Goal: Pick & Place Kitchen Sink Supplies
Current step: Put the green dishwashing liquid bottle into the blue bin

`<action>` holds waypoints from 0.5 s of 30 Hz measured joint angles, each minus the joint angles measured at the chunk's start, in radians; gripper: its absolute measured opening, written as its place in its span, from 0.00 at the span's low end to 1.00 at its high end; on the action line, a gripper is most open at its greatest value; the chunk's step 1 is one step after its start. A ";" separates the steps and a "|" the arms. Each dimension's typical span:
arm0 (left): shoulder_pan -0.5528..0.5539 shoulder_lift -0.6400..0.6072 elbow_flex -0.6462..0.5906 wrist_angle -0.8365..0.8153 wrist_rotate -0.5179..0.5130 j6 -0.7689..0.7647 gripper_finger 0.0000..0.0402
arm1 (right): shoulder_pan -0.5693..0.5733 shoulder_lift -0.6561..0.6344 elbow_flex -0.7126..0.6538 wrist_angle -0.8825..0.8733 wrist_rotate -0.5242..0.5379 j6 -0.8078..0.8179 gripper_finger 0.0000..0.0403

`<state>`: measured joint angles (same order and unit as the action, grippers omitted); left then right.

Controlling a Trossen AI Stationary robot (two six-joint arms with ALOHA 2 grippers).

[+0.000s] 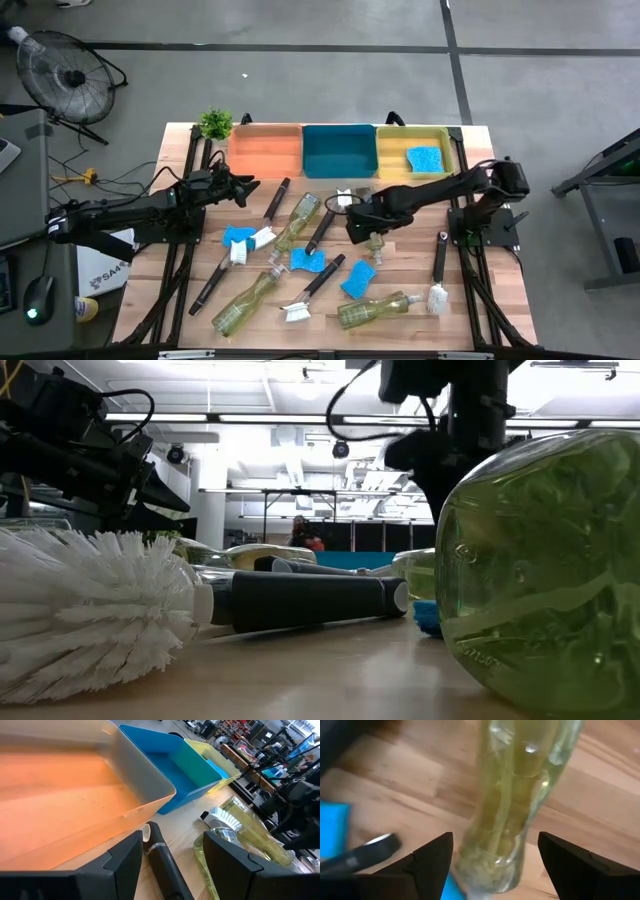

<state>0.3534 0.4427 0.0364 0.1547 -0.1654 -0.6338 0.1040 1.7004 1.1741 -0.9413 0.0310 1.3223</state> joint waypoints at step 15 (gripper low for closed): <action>0.000 0.000 0.000 0.000 0.000 0.000 0.51 | 0.014 0.052 -0.022 0.030 -0.060 0.102 0.71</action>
<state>0.3533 0.4429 0.0362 0.1547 -0.1654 -0.6338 0.1181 1.7521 1.1520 -0.9109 -0.0295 1.4246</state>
